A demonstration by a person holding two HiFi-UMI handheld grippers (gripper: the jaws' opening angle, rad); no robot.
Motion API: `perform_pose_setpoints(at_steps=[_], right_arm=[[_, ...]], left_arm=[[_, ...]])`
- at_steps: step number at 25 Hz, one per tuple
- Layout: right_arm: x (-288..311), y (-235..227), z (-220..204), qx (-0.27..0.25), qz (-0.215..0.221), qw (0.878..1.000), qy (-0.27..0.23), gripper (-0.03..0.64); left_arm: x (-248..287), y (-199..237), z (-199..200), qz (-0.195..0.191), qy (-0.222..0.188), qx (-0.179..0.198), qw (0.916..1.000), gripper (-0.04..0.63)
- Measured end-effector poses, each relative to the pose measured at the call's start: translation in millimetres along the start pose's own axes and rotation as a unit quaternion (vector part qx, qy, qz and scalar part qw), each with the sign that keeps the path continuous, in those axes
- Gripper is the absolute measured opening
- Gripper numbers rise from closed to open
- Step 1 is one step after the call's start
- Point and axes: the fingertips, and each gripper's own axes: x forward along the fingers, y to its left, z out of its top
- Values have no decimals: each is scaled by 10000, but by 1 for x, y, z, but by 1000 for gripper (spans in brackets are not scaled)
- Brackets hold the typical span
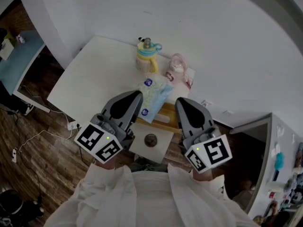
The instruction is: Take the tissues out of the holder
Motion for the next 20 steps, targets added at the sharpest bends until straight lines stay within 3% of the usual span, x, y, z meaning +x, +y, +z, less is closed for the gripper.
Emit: perform_pose_setpoints(at_steps=[20], right_arm=[[4,2,-7,-69,60,9998,174,11]], left_arm=[[2,1,-6,14,125,37,9999,11]])
